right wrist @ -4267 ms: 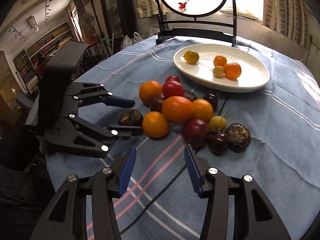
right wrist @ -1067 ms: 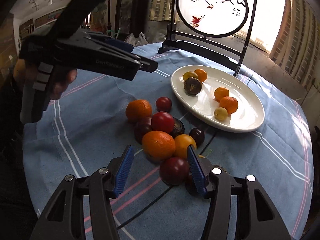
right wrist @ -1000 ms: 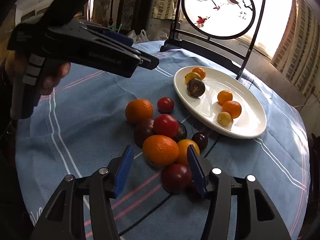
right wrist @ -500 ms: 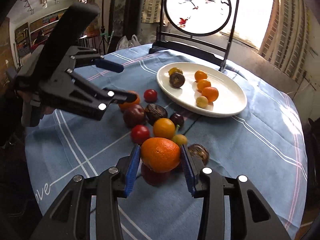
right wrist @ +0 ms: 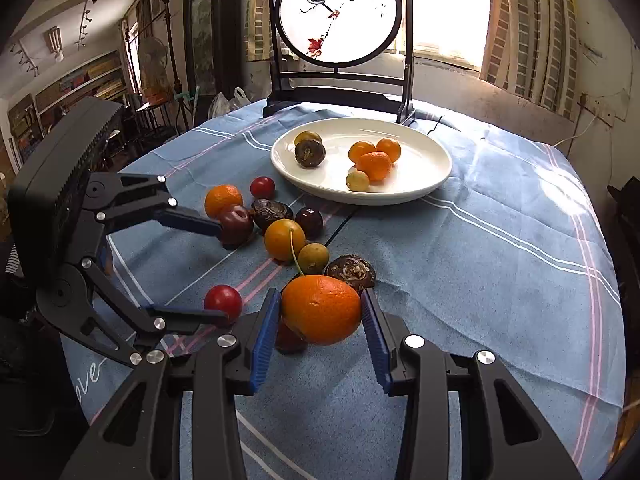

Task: Organize fruits
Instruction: 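Grasp a large orange with the right gripper while the left grasps a red tomato, then lower both held fruits onto the white plate and open both grippers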

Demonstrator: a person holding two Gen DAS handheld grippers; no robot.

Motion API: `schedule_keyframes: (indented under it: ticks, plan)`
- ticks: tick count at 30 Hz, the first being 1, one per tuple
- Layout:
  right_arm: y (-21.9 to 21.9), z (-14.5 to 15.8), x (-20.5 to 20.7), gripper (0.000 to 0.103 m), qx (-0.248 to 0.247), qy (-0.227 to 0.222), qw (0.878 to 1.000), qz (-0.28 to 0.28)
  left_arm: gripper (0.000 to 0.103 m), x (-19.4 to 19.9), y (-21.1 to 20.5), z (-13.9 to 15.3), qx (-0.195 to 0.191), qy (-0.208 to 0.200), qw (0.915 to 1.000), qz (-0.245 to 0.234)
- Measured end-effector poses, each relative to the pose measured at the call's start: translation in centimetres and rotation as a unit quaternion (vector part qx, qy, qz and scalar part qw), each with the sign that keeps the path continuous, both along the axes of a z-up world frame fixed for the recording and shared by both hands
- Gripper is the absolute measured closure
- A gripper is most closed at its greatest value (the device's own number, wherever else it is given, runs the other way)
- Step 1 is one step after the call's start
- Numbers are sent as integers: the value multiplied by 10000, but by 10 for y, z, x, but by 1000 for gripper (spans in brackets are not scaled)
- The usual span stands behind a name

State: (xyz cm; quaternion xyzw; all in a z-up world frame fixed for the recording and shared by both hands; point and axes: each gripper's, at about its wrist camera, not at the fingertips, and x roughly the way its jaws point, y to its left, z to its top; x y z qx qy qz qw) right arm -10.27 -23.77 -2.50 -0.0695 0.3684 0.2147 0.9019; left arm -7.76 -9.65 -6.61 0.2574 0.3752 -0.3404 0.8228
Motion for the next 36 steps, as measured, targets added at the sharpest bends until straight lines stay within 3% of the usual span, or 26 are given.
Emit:
schedule_keyframes:
  ticks: [2, 6, 13, 17, 23, 28, 36]
  plan:
    - [-2, -1, 0, 62, 6, 11, 10000, -35, 56, 2, -2, -8, 48, 185, 9998, -22]
    - [-5, -2, -1, 62, 40, 18, 9999, -94, 71, 4, -1, -13, -97, 460, 9989, -29]
    - [-3, 3, 2, 62, 48, -18, 10000, -70, 71, 2, 11, 7, -247, 148, 9995, 97]
    - [4, 13, 10, 62, -8, -108, 9999, 9, 71, 25, 29, 33, -477, -146, 9970, 587]
    - [10, 48, 40, 62, 31, -510, 9987, -5, 71, 91, 57, 72, -765, -449, 9839, 1552]
    - [10, 73, 90, 62, 268, -683, 9970, -238, 71, 147, 57, 87, -857, -556, 9737, 2034]
    - [17, 59, 163, 61, 502, -497, 9963, -487, 71, 200, 50, 76, -910, -577, 9616, 2525]
